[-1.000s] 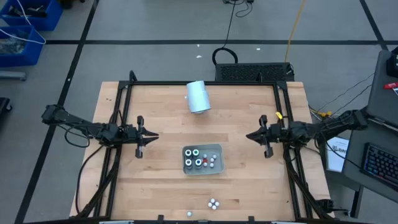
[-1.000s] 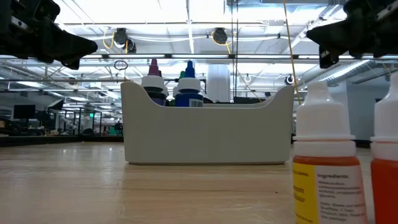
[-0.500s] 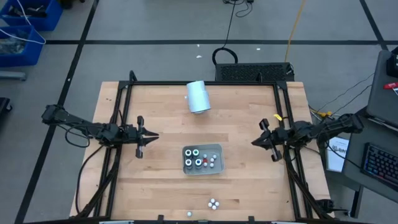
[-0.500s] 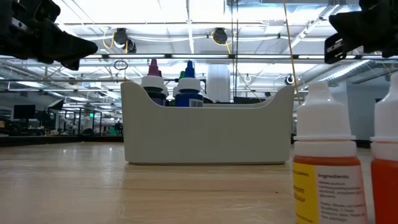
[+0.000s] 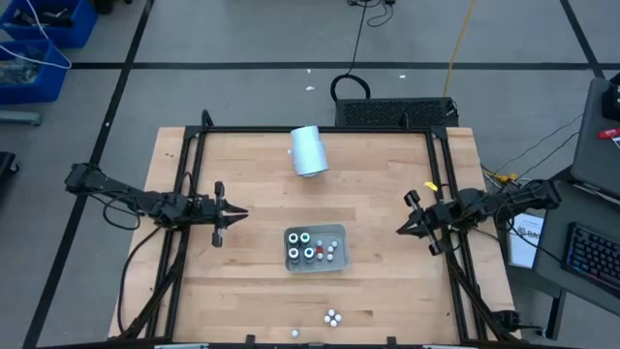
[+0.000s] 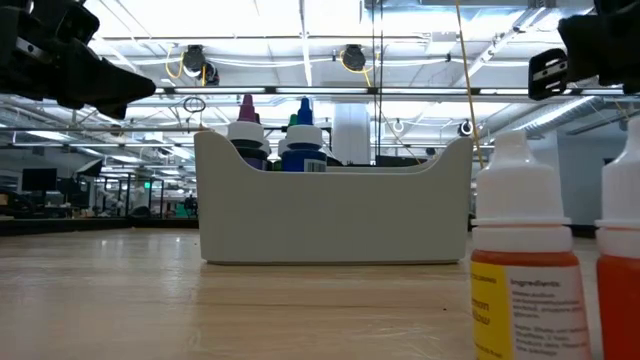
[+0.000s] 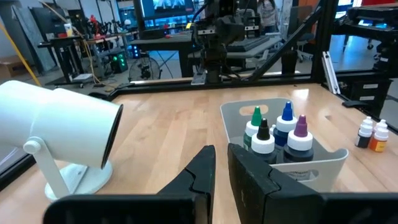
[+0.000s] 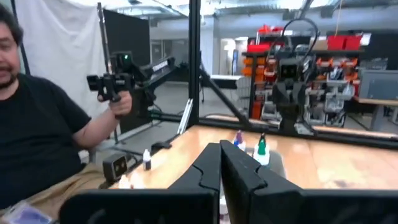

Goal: Pick & Place food coloring
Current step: Put the small green food coloring into the gray bin

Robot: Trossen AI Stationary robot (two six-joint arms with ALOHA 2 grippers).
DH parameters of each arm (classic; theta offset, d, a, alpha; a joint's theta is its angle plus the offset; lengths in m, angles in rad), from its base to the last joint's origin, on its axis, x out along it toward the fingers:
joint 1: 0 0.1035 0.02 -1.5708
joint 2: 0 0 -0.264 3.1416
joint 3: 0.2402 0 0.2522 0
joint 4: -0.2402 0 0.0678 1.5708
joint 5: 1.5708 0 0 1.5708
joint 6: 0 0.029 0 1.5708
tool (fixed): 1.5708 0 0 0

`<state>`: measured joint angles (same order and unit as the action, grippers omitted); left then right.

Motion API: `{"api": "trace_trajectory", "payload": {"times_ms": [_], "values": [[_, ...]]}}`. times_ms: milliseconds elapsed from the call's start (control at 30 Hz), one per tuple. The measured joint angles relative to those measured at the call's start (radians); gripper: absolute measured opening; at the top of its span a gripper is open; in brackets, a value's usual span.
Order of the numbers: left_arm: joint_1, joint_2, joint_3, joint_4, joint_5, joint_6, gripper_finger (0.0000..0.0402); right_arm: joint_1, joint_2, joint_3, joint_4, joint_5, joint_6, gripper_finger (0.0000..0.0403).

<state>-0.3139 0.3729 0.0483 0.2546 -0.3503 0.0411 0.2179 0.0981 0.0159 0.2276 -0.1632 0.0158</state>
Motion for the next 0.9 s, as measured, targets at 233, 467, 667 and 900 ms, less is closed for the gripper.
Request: {"api": "trace_trajectory", "payload": {"times_ms": [233,467,667,900], "values": [[0.0,0.0,0.0,-0.035,0.001,-0.077,0.0051,0.021,0.003,0.0,-0.101,0.0,0.057,0.0],[0.0,0.0,0.0,-0.039,0.001,-0.072,0.0051,0.021,0.004,-0.001,-0.097,0.041,0.055,0.0],[0.0,0.0,0.0,-0.059,0.04,-0.053,0.0051,0.021,0.004,-0.001,-0.096,0.087,0.021,0.0],[-0.071,0.104,0.046,-0.026,0.109,-0.129,0.0051,0.021,0.004,-0.001,-0.071,0.088,-0.069,0.0]]}}
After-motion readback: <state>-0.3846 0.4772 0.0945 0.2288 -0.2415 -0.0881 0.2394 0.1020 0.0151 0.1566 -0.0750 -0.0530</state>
